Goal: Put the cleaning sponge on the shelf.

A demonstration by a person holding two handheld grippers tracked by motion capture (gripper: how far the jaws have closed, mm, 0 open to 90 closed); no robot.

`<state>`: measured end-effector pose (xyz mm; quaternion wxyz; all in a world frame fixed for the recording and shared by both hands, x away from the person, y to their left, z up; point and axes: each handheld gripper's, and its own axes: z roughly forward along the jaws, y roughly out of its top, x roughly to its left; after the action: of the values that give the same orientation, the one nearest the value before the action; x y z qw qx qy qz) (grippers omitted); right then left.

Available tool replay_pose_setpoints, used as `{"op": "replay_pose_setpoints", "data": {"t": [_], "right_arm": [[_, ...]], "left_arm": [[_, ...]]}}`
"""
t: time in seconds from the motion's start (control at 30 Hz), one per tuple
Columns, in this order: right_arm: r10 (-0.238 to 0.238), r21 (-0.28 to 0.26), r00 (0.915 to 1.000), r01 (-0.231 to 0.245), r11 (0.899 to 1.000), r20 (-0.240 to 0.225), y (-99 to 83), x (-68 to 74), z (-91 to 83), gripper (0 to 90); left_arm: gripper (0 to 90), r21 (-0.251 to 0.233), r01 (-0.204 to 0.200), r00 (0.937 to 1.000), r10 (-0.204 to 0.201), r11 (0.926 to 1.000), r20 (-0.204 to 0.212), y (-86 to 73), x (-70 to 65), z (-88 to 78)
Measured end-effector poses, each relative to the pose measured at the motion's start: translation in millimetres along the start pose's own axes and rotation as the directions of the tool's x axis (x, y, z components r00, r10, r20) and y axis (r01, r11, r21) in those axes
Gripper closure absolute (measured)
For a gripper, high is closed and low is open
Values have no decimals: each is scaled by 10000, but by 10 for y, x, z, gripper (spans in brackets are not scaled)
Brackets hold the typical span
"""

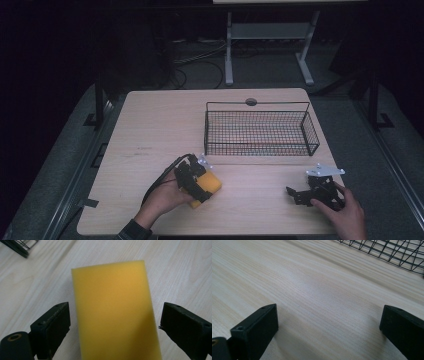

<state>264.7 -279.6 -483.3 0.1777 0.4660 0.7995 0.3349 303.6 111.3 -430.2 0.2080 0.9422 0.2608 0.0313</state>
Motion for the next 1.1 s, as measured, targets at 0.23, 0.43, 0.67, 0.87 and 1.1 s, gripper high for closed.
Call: {"op": "replay_pose_setpoints", "data": {"t": [0.23, 0.43, 0.67, 0.87, 1.1], "right_arm": [[0, 1, 10000, 0, 10000, 1, 0, 0, 0, 13], [-1, 1, 10000, 1, 10000, 0, 0, 0, 0, 13], [-1, 0, 10000, 1, 10000, 0, 0, 0, 0, 13], [2, 2, 10000, -2, 10000, -1, 0, 0, 0, 13], [-1, -1, 10000, 1, 10000, 2, 0, 0, 0, 13]], "left_arm": [[87, 389, -150, 9999, 151, 9991, -20, 0, 3, 88], [89, 561, -201, 9998, 202, 9982, -24, -2, 3, 140], [102, 694, -177, 9998, 181, 9974, -48, -12, 10, 173], [137, 693, -184, 9998, 189, 9974, -79, -14, 12, 174], [153, 656, -215, 9997, 222, 9976, -101, -14, 12, 168]]}}
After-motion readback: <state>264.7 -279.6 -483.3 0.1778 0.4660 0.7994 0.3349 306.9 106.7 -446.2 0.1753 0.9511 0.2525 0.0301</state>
